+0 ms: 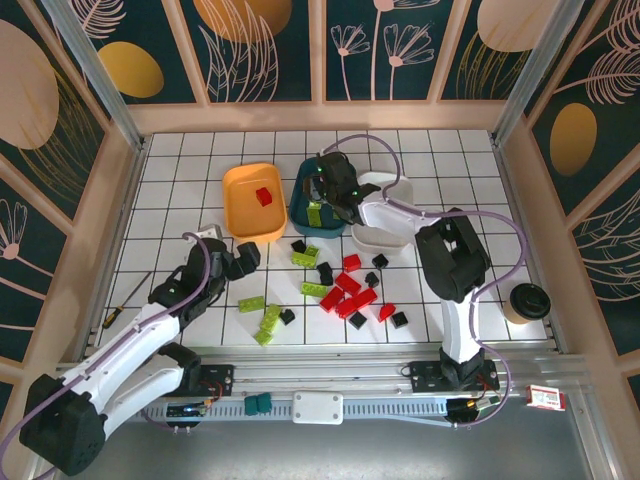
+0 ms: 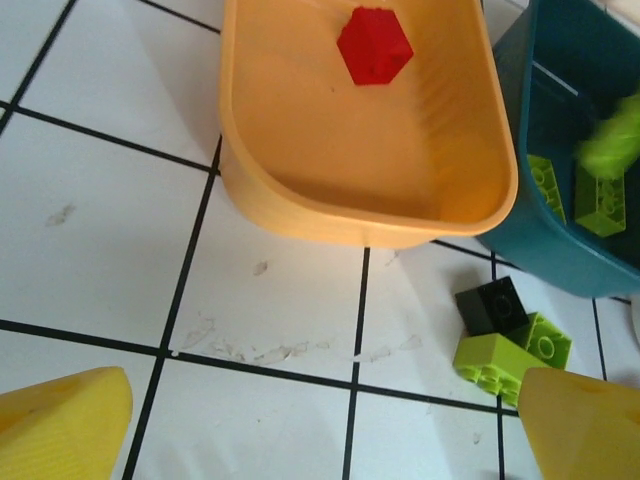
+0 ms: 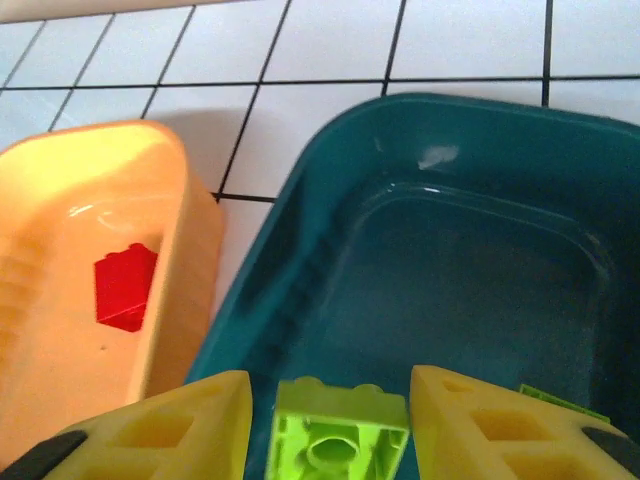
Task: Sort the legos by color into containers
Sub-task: Place the lego in the container, then pick up the lego from the middle-left of the table.
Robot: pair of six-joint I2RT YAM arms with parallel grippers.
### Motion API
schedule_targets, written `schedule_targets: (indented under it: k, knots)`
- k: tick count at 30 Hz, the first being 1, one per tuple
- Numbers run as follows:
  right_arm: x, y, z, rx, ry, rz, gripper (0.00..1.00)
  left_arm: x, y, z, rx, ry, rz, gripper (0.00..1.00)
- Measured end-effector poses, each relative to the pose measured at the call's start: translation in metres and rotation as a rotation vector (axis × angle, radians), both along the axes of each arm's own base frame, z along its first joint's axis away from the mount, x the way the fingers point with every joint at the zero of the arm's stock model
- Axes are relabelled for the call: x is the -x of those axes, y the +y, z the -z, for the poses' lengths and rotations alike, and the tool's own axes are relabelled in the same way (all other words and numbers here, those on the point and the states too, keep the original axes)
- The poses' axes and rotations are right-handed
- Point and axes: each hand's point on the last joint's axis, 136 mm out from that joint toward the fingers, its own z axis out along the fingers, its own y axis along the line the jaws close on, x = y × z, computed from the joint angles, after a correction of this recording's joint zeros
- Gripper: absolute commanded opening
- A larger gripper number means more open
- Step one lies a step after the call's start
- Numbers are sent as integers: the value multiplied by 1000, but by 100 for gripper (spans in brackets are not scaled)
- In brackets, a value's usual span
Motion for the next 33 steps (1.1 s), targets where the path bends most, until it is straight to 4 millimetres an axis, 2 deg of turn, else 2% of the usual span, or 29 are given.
schedule_targets:
  k: [5,8,11,13,15,18,22,27,33]
  knots:
    - [3,-1,4,-2,13,-7,69,9,-27,14,-17,53,106,85]
    - [19,-11,13,-4,35,-12,69,25,-50,20,-20,80,187,82]
    - [38,-24,20,-9,58,-11,69,51,-76,30,-40,123,276,80]
    - [48,-30,22,-18,66,-9,69,72,-84,39,-71,163,316,78]
    - [56,-33,23,-33,69,-11,69,92,-85,45,-102,200,340,74]
    - [66,-39,25,-52,71,-9,69,111,-80,45,-91,232,336,67]
    - [73,-45,26,-61,68,-4,69,133,-76,54,-94,288,343,68]
    - [75,-47,24,-74,59,0,69,165,-71,77,-200,380,384,69]
    - [75,-54,20,-88,47,13,69,175,-62,87,-258,425,375,68]
